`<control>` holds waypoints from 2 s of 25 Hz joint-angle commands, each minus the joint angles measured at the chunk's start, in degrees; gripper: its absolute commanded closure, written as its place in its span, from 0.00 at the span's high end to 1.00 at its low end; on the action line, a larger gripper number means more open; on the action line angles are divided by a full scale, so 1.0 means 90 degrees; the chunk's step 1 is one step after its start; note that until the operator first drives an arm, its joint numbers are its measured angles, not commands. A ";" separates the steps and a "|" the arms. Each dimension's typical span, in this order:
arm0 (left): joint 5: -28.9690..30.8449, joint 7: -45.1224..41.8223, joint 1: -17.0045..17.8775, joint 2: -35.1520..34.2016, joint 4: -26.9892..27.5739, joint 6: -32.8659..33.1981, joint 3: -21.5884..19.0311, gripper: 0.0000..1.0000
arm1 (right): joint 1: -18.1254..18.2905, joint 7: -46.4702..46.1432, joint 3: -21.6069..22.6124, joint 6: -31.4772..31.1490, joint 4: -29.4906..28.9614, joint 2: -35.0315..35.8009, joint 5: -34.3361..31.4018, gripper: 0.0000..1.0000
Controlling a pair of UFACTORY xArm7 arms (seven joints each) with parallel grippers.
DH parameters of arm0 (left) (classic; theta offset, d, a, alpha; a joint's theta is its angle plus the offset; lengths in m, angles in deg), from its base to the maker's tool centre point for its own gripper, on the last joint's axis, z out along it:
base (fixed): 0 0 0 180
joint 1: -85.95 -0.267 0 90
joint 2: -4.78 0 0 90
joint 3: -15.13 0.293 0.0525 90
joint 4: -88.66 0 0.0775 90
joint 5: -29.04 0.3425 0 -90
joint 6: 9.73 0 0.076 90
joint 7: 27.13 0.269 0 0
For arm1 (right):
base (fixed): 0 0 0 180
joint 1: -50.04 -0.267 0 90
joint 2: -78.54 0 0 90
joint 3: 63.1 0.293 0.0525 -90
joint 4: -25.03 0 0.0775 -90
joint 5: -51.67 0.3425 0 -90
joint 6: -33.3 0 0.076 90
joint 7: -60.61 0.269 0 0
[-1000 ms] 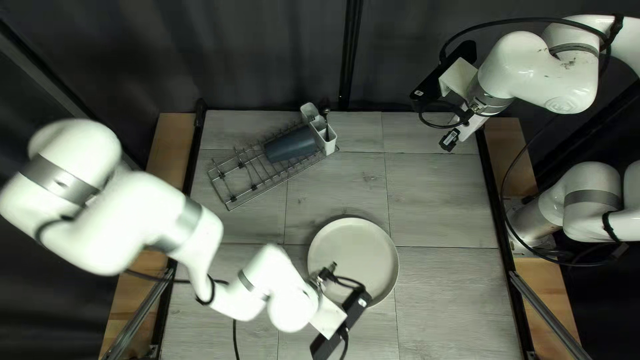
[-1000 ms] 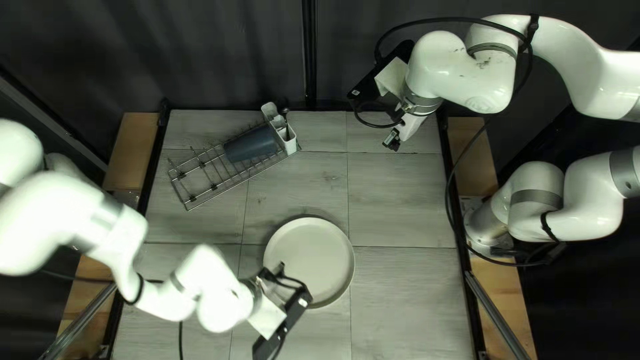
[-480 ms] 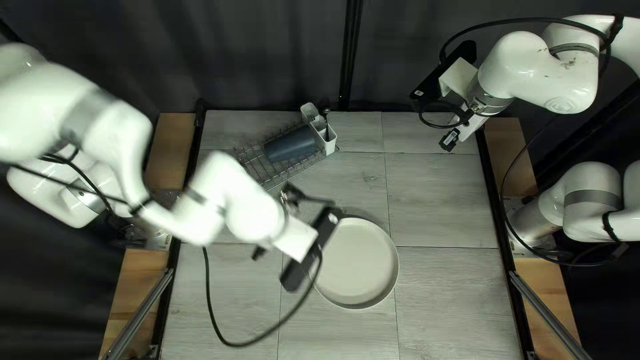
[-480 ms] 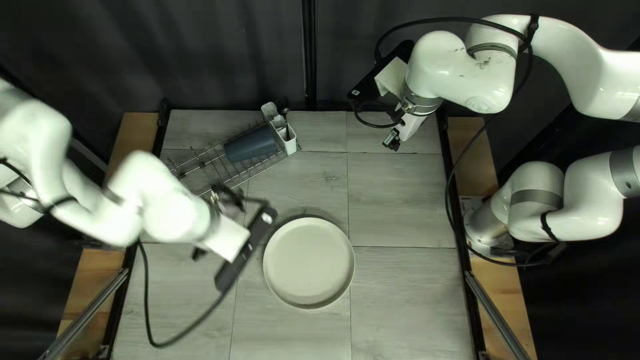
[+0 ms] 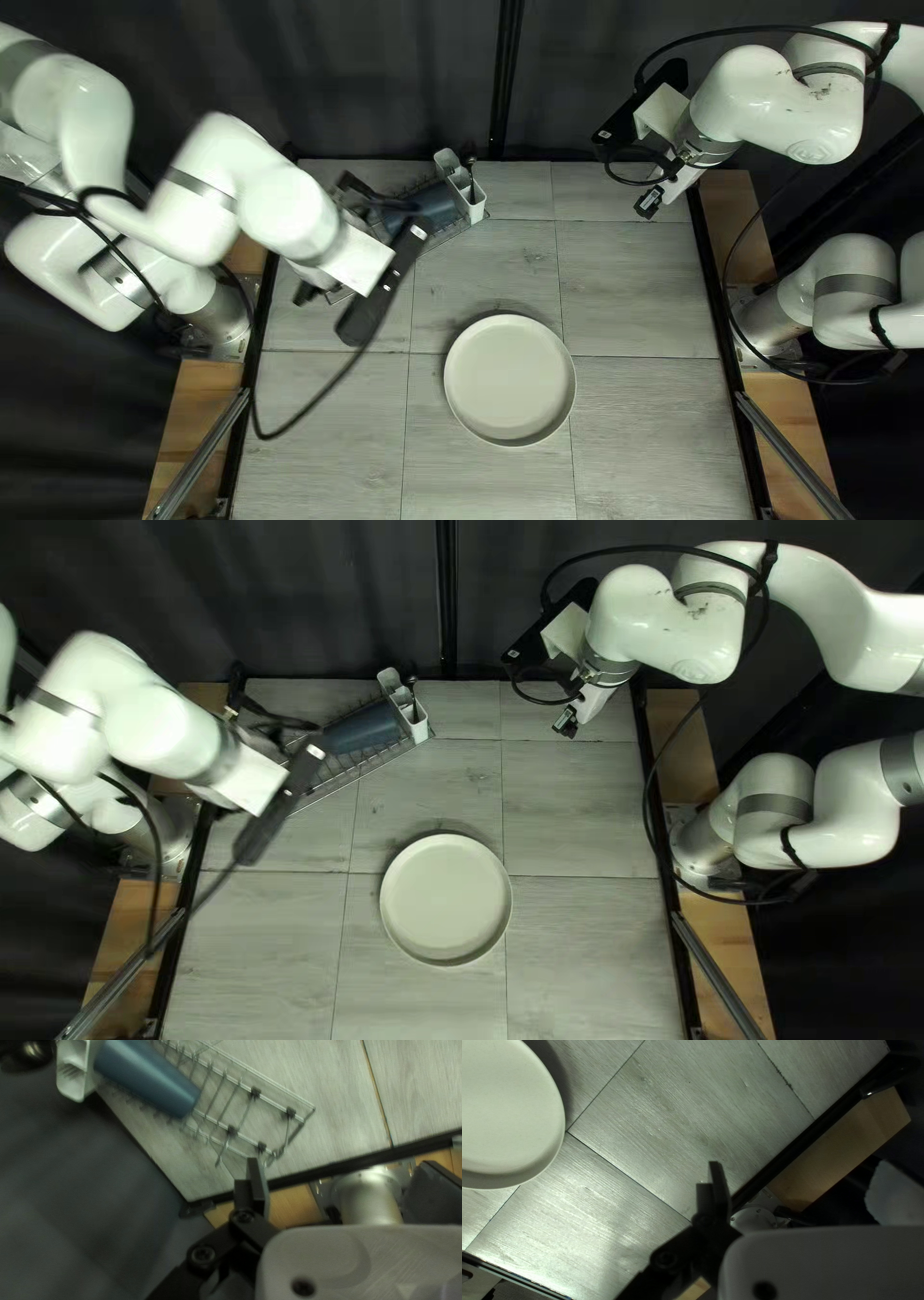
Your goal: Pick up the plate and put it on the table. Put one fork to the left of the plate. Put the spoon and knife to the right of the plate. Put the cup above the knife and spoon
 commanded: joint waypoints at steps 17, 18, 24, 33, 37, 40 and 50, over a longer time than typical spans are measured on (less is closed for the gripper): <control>-0.0584 -0.1231 -0.0497 0.0792 0.0753 -0.1333 -0.0611 1.00 | 0.0000 0.0000 0.0000 0.0000 0.0000 0.0000 0.0000 1.00; -0.0584 -0.1231 -0.0497 0.0792 0.0753 -0.1333 -0.0611 1.00 | 0.0000 0.0000 0.0000 0.0000 0.0000 0.0000 0.0000 1.00; -0.0584 -0.1231 -0.0497 0.0792 0.0753 -0.1333 -0.0611 1.00 | 0.0052 0.0121 0.0040 0.0051 -0.0128 0.0291 -0.0074 1.00; -0.0584 -0.1231 -0.0497 0.0792 0.0753 -0.1333 -0.0611 1.00 | 0.0399 0.3130 0.0433 -0.0116 -0.1777 0.2705 -0.0439 1.00; -0.0584 -0.1231 -0.0497 0.0792 0.0753 -0.1333 -0.0611 1.00 | 0.0354 0.3711 0.0486 0.0101 -0.1932 0.3040 -0.0622 1.00; -0.0584 -0.1231 -0.0497 0.0792 0.0753 -0.1333 -0.0611 1.00 | 0.0354 0.3711 0.0486 0.0101 -0.1932 0.3040 -0.0622 1.00; -0.0584 -0.1231 -0.0497 0.0792 0.0753 -0.1333 -0.0611 1.00 | 0.0607 0.3007 0.0252 0.0727 -0.2968 0.3985 -0.0013 1.00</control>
